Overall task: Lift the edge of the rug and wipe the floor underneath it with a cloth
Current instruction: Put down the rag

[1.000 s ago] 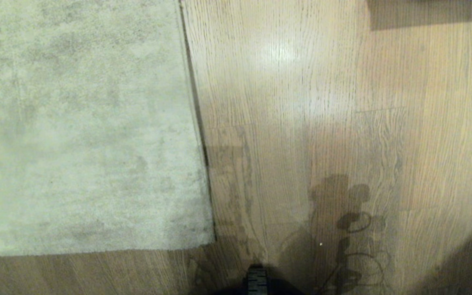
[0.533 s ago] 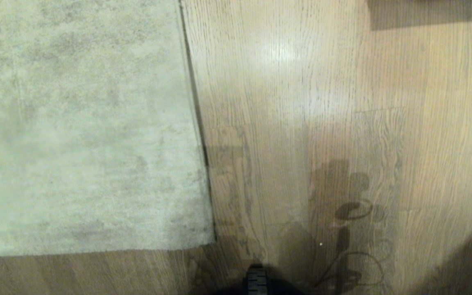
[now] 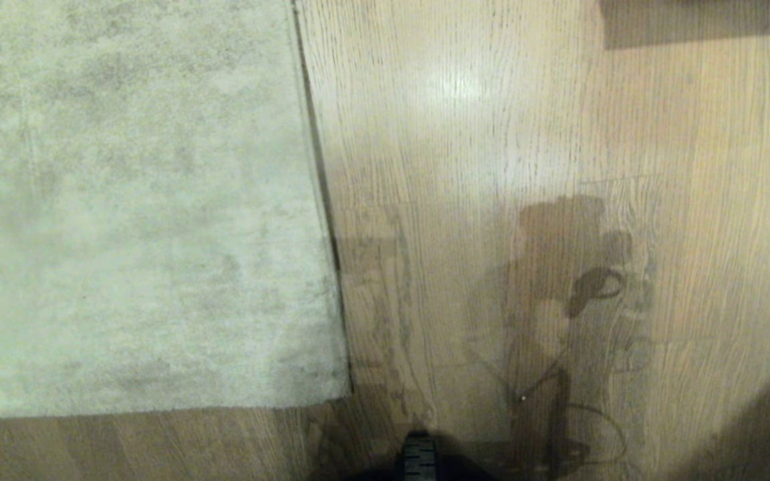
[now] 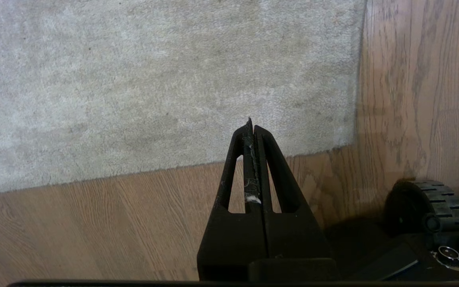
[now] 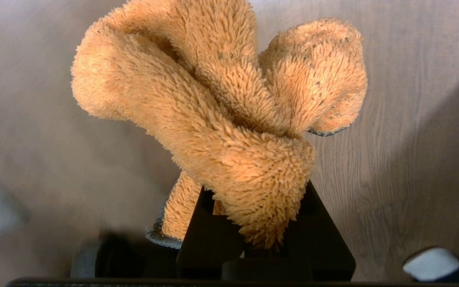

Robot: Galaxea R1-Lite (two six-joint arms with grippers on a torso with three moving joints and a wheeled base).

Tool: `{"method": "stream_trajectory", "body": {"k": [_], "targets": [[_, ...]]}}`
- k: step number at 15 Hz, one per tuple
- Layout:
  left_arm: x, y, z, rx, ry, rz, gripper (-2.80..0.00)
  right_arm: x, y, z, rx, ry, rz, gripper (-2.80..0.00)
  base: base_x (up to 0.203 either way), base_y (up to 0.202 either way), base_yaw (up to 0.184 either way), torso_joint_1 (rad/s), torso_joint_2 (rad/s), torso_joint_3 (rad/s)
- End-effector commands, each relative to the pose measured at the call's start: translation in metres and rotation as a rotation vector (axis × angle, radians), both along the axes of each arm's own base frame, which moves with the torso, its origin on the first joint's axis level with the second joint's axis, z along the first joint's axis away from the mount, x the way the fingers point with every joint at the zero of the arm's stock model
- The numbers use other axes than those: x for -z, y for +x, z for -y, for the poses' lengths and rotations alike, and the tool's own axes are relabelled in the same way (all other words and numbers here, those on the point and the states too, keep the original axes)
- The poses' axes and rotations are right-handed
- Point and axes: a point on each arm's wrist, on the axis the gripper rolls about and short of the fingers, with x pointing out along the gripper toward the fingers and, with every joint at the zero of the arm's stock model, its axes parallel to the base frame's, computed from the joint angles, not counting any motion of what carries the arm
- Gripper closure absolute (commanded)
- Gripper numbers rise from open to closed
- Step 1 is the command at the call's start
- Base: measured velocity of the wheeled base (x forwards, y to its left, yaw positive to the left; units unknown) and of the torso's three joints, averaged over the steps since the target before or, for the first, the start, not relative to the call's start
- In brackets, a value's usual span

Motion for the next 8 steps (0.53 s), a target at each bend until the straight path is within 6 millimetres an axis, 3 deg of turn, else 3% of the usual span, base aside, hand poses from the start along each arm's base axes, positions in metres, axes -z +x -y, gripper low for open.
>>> {"method": "stream_trajectory", "body": {"k": [1,5,8], "targets": [[0.000,0.000,0.000,-0.001,0.000,0.000,0.00,-0.001,0.056,0.003,0.068,0.024,-0.119,0.00,0.000,0.000,0.000,0.000,0.00,0.000],[0.000,0.000,0.000,0.000,0.000,0.000,0.00,-0.002,0.127,0.023,0.199,0.069,-0.115,0.00,0.000,0.000,0.000,0.000,0.00,0.000],[0.000,0.000,0.000,0.000,0.000,0.000,0.00,-0.019,0.183,0.041,0.259,0.131,-0.043,0.00,0.000,0.000,0.000,0.000,0.00,0.000]]}}
